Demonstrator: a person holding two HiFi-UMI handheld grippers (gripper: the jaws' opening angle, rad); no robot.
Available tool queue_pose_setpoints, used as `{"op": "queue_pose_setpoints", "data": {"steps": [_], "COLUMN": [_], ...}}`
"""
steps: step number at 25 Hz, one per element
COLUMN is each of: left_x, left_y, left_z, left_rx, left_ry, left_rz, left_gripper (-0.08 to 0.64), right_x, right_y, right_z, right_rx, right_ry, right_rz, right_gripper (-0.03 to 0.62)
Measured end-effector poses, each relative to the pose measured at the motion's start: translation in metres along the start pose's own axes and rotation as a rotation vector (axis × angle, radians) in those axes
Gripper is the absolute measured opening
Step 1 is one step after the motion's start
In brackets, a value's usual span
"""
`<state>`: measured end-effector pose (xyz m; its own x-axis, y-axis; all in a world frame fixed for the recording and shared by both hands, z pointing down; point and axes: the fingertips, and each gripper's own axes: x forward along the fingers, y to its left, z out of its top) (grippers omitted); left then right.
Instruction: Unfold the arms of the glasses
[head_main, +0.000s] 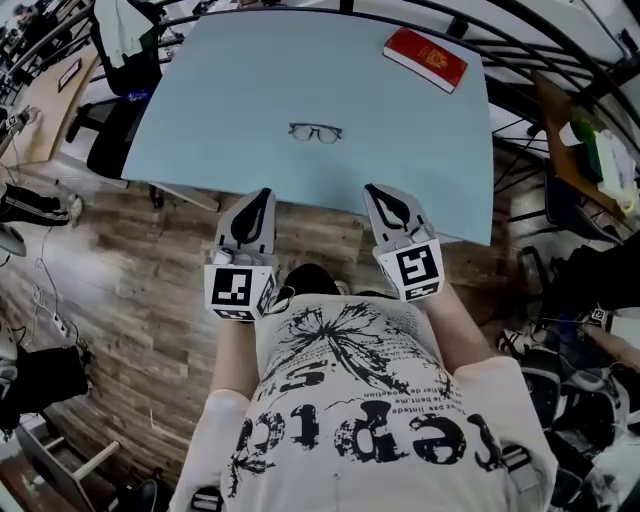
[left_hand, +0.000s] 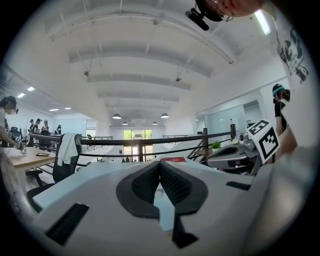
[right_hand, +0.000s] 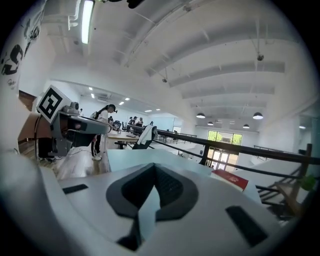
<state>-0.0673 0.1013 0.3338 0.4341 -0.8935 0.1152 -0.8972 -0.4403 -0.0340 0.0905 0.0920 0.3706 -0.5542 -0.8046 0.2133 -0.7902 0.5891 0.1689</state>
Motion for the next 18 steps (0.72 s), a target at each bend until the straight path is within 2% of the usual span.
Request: {"op": "queue_pose_setpoints", "data": {"steps": [6,18], "left_x": [0.065,0.216], "left_y": [0.031,0.119], "left_z": [-0.003,0.002], "left_rx": [-0.001,-0.004], "left_ry": [0.018,0.068], "left_rz": [-0.038,-0.224], "left_gripper": [0.018,0.018], "right_x": [0.054,0.182], "right_y": [-0.035,-0.107], "right_z": [-0.010,-0.009], "right_rx": [0.007,0.095], "right_ry": [0.042,0.152], "right_rz": [-0.037,-0.173], "right_gripper": [0.011,0.011]}}
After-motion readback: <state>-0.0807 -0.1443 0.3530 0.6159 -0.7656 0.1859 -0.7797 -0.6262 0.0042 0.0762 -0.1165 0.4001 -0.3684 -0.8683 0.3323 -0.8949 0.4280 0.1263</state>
